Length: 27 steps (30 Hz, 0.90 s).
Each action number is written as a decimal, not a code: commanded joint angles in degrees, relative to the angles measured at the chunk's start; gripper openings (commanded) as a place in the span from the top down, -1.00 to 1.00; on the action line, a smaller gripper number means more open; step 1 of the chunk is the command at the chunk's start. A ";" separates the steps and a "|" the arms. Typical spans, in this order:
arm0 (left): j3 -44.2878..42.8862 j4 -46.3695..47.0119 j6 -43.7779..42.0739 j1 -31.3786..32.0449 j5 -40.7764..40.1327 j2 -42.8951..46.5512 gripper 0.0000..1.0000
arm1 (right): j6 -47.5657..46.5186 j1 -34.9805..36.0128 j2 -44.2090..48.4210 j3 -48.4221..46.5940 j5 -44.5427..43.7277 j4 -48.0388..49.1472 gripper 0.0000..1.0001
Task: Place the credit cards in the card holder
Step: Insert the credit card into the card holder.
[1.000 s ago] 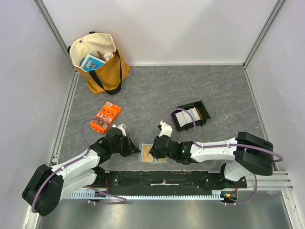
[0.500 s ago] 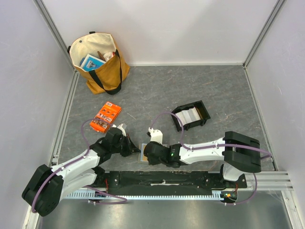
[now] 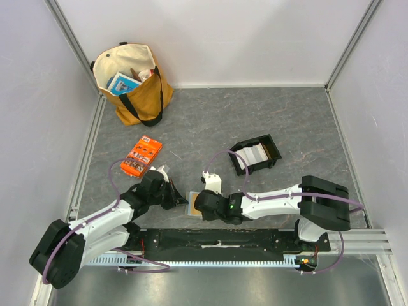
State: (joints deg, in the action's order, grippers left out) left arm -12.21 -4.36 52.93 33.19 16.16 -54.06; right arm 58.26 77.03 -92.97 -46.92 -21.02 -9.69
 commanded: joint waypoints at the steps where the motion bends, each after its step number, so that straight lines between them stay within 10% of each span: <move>1: -0.10 0.58 0.86 0.12 -0.69 0.36 0.96 | -1.92 0.66 -1.42 -2.74 0.27 -2.43 1.00; 27: -0.19 -0.21 0.51 0.03 -0.96 0.62 0.97 | 0.98 2.07 3.66 -3.54 -7.55 -11.15 1.00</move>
State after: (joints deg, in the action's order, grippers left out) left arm -12.21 -4.40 52.93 33.19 15.57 -53.95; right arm 57.98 79.02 -94.89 -52.31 -24.67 -20.38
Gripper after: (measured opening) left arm 0.021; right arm 0.006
